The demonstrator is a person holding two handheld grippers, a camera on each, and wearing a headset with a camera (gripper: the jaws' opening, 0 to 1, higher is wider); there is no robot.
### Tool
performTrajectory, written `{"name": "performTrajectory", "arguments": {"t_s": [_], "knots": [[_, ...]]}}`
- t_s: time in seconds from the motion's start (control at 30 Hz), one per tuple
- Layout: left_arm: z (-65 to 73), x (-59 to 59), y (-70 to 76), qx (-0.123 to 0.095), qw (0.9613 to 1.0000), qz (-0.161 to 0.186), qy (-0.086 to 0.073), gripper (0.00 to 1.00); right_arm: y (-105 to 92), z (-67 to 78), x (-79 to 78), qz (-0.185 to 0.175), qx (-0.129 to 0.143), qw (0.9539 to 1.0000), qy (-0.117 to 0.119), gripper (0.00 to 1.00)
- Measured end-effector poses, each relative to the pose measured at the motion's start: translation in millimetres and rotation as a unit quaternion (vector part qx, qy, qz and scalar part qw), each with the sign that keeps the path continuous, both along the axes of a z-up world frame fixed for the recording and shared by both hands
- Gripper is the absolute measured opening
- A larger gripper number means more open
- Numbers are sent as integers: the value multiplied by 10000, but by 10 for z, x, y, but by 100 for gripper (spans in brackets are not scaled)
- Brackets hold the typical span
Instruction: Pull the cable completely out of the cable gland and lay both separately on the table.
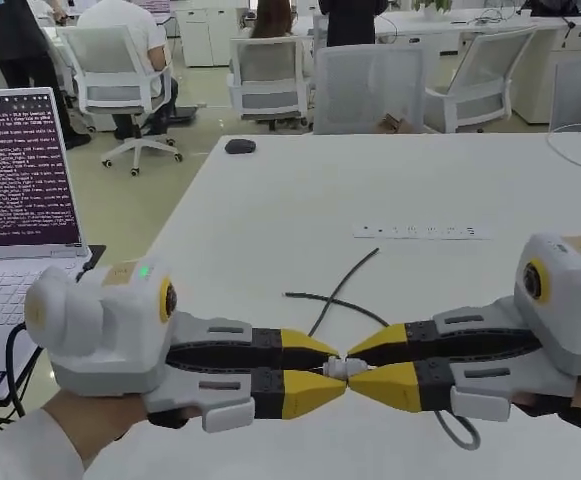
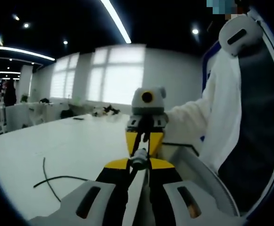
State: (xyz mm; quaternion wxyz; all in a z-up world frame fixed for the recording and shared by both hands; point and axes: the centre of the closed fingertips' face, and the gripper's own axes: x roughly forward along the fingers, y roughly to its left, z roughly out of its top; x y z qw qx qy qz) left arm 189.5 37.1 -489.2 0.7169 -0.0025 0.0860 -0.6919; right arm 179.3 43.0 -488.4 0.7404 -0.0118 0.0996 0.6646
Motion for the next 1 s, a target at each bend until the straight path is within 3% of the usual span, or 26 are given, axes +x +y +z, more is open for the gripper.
{"name": "performTrajectory", "arguments": {"t_s": [0.07, 0.13, 0.3, 0.4, 0.5, 0.6, 0.63, 0.73, 0.8, 0.83, 0.93, 0.97, 1.0], "knots": [[10, 11, -3, -29, 10000, 32, -14, 15, -15, 10, 13, -41, 41, 10000, 65, 12], [25, -2, -7, -61, 10000, 7, 76, 15, -16, 34, -18, -11, 22, 10000, -65, 11], [33, -44, -9, 29, 9999, -50, 161, 14, -16, 30, -50, 80, -76, 9999, -105, 10], [109, -37, 21, -188, 9986, -66, 496, 14, 10, 110, -64, 58, -39, 9994, -338, 9], [152, -48, 47, -268, 9982, -106, 535, 14, 39, 170, -85, 156, -172, 9980, -590, 9], [224, -45, 55, -411, 9968, -132, 673, 14, 48, 225, -89, 177, -106, 9979, -608, 8], [240, -66, 58, -439, 9942, -161, 970, 14, 53, 251, -97, 234, -137, 9956, -897, 8], [275, -35, 76, -494, 9945, -129, 913, 13, 60, 297, -94, 217, -210, 9950, -950, 8], [299, -32, 73, -539, 9904, -127, 1263, 13, 55, 313, -89, 265, -292, 9910, -1281, 8], [292, -12, 72, -529, 9911, -136, 1210, 13, 55, 307, -97, 280, -351, 9904, -1309, 8], [295, -24, 71, -536, 9901, -160, 1290, 14, 57, 313, -108, 331, -454, 9859, -1576, 8], [303, -19, 78, -558, 9876, -167, 1460, 14, 63, 324, -103, 333, -540, 9790, -1937, 8], [298, -12, 81, -551, 9871, -162, 1497, 14, 65, 317, -100, 348, -626, 9749, -2108, 8]]}}
